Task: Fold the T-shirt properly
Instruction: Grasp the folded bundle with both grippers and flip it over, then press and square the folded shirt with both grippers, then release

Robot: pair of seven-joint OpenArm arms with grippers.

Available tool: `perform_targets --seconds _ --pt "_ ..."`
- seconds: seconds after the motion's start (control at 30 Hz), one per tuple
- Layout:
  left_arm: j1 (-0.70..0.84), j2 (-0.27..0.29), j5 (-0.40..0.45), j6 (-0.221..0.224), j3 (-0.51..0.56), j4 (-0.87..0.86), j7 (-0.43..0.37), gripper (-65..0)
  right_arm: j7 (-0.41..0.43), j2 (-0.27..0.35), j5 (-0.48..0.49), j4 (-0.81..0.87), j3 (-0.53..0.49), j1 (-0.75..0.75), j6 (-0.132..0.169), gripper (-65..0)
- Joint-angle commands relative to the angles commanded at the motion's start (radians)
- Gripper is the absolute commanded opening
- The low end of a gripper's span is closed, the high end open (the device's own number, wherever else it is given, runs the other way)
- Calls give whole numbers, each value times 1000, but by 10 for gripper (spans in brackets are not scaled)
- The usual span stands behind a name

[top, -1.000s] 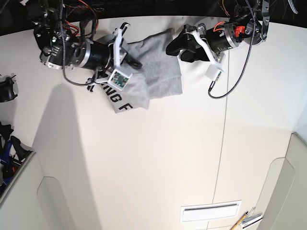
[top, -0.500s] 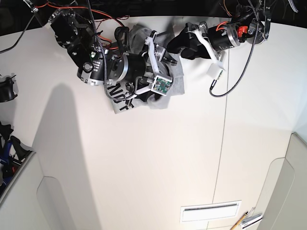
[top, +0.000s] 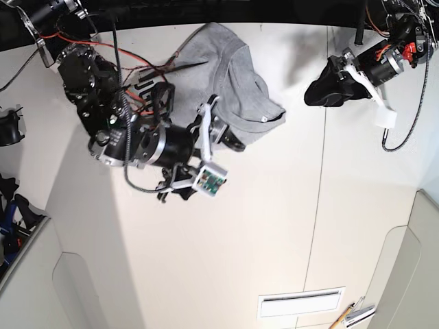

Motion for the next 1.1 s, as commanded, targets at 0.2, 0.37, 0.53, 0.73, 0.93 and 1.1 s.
perform_targets --seconds 0.2,0.37,0.53,0.73,0.93,1.1 --pt "3 0 -1 0 11 150 8 -513 34 0 17 -32 211 7 -2 -472" --pt "6 0 23 0 266 196 33 -650 143 0 -63 -205 263 8 0 -650" --pt "5 1 261 0 608 196 -96 -650 175 -38 -49 -354 263 8 56 -650" --pt "-1 6 447 0 754 151 -182 -650 179 -116 -5 -468 261 8 95 -650" --pt "-9 15 504 0 752 5 -237 -650 214 -136 -3 -594 261 7 115 -650" --pt "-69 19 561 0 752 -65 -233 -650 175 -132 10 -606 261 7 117 -650"
